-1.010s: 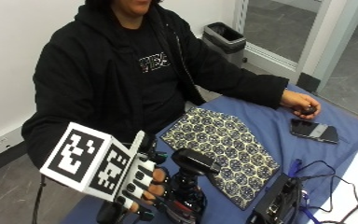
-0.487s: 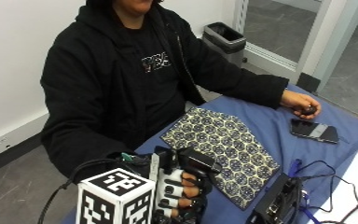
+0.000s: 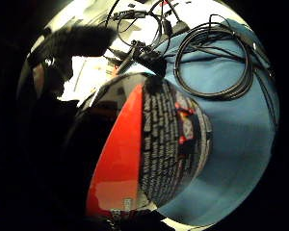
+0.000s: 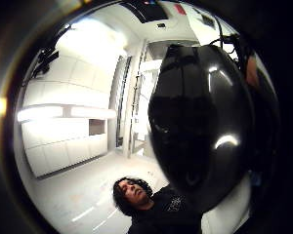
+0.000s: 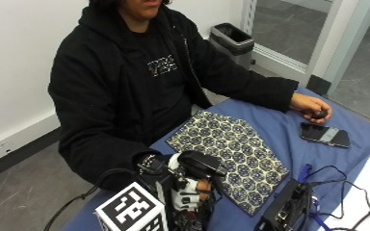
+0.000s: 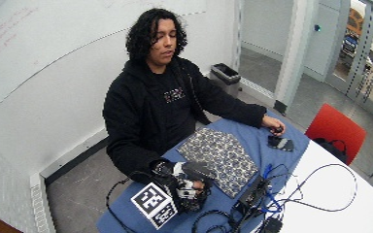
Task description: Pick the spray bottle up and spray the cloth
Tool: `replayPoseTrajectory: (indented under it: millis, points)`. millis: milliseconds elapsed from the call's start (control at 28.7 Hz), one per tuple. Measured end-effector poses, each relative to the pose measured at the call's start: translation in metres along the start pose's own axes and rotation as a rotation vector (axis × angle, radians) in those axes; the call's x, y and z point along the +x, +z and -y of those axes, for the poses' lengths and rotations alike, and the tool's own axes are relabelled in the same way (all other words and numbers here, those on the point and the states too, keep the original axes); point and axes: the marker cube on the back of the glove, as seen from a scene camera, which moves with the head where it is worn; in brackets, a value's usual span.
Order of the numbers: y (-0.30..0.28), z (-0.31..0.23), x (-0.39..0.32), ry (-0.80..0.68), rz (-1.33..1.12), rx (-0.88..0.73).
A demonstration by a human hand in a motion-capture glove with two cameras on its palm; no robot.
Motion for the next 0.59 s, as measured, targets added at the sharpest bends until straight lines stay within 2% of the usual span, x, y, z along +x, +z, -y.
replayPoseTrajectory:
  millis: [244,592]
  points:
    - [-0.017,-0.004,0.004,-0.031,-0.091,0.031]
    - [0.001,0.002,0.012,-0.069,-0.096,0.073]
